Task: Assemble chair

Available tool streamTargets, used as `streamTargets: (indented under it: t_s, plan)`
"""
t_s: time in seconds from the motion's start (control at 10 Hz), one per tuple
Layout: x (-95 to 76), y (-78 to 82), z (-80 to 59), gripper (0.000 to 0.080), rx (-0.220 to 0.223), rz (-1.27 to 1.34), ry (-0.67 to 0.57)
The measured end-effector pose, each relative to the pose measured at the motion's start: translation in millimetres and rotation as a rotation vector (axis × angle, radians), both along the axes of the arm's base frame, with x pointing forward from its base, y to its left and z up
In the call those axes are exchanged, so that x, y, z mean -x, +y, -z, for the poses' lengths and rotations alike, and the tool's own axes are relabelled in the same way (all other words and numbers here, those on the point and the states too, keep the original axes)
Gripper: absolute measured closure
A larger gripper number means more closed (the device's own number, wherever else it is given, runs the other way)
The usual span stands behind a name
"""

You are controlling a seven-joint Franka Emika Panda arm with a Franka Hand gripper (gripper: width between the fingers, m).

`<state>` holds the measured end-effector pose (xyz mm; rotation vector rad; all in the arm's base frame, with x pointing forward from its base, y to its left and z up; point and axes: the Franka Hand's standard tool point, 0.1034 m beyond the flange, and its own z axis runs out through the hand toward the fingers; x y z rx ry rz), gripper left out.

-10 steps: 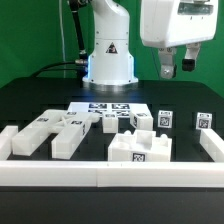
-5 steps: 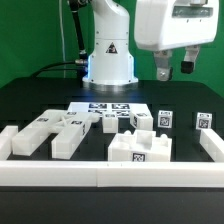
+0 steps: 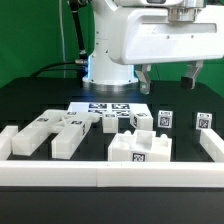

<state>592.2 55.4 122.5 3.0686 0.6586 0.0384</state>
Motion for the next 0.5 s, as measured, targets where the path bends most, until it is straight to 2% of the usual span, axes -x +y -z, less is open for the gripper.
streamTargets:
  t_s: [0.3, 0.5]
  plan:
    - [2.3, 2.2, 2.4, 0.015, -0.011, 0.266, 0.011]
    - [3.9, 2.8, 20.2, 0.015, -0.02, 0.447, 0.011]
